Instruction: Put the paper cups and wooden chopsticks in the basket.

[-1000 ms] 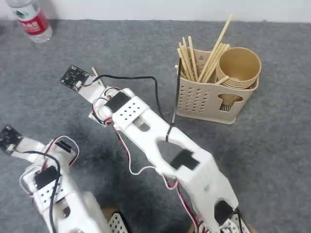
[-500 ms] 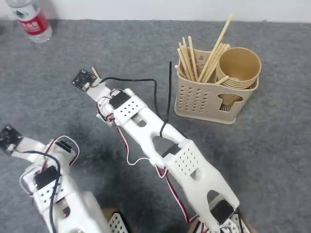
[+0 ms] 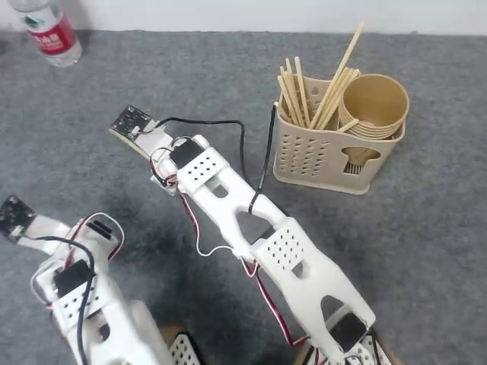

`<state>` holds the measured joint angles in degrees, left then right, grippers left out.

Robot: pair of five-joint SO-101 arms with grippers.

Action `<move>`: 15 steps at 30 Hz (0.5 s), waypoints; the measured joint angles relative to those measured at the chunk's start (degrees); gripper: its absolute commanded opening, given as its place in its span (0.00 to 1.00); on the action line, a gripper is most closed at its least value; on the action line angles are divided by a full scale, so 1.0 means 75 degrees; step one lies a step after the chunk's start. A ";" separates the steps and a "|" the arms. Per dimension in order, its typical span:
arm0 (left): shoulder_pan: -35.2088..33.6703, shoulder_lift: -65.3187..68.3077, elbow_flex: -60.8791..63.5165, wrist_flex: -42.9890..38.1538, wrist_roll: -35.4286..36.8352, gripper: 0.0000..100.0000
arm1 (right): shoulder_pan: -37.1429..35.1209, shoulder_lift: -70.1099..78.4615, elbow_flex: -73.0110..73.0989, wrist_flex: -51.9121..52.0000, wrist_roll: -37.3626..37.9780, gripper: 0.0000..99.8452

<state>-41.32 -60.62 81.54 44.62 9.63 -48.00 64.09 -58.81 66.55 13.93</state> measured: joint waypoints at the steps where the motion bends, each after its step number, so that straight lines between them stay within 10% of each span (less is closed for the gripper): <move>1: 0.0000 0.0000 0.0000 0.0000 0.0000 0.09 | 0.0000 0.0070 -0.0105 0.0047 0.0000 0.02; 15: 0.0000 0.0000 0.0000 0.0000 0.0000 0.09 | -0.0012 0.0504 -0.1325 0.1160 0.0563 0.01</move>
<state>-41.32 -60.62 81.54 44.62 9.63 -48.09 67.87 -68.75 75.25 18.15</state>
